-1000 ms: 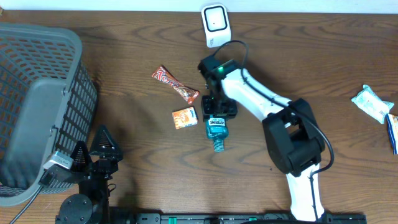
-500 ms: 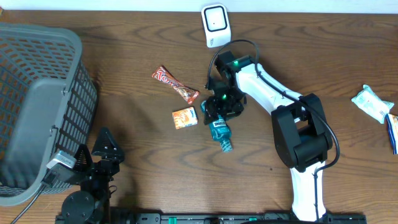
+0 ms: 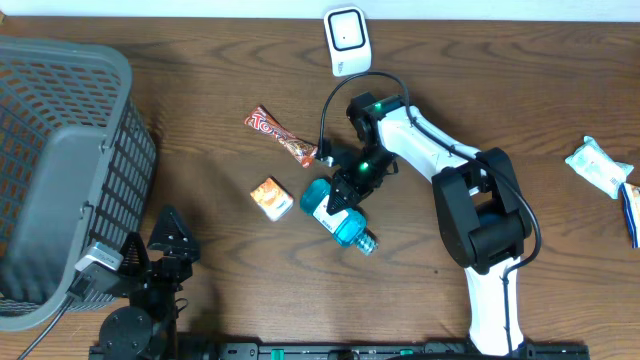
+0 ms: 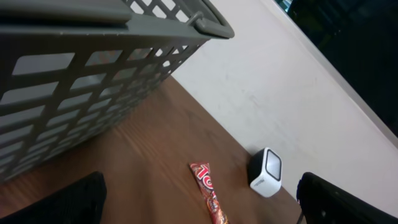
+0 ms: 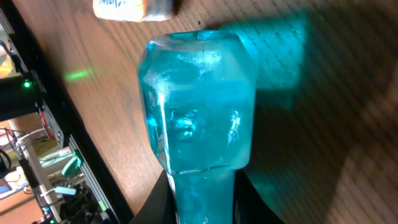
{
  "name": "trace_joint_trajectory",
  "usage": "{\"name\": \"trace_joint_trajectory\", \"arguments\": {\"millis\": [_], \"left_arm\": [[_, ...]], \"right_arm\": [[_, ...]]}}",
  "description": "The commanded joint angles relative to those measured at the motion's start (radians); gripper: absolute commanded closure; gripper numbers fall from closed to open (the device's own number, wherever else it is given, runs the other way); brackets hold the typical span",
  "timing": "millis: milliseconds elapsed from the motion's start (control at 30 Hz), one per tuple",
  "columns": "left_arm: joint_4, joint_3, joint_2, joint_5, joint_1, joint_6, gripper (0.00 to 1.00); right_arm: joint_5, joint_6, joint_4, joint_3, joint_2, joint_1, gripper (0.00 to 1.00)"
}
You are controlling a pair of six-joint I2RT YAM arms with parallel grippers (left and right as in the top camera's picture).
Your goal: Scan the item barcode
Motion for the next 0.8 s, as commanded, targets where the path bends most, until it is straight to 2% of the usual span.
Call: {"name": "trace_joint_trajectory", "arguments": {"millis": [0, 267, 633, 767], "left_arm": [[-0.016, -0.003, -0.006, -0.013, -0.005, -0.005, 0.02], [-0.045, -0.003, -0.006, -0.013, -0.005, -0.005, 0.02], [-0.045, -0.003, -0.006, -0.013, -0.005, -0.005, 0.02], [-0.045, -0.003, -0.006, -0.013, -0.005, -0.005, 0.02]], "right_arm": [[0.238, 0.004, 0.024, -0.043, 0.023, -0.005, 0.90], [0.196, 0.013, 0.016, -0.062, 0.023, -0.005, 0.99], [-0.017, -0.006, 0.012, -0.056, 0.022, -0.013, 0.99], [-0.141, -0.077, -0.007, -0.056, 0.022, -0.039, 0.99]]}}
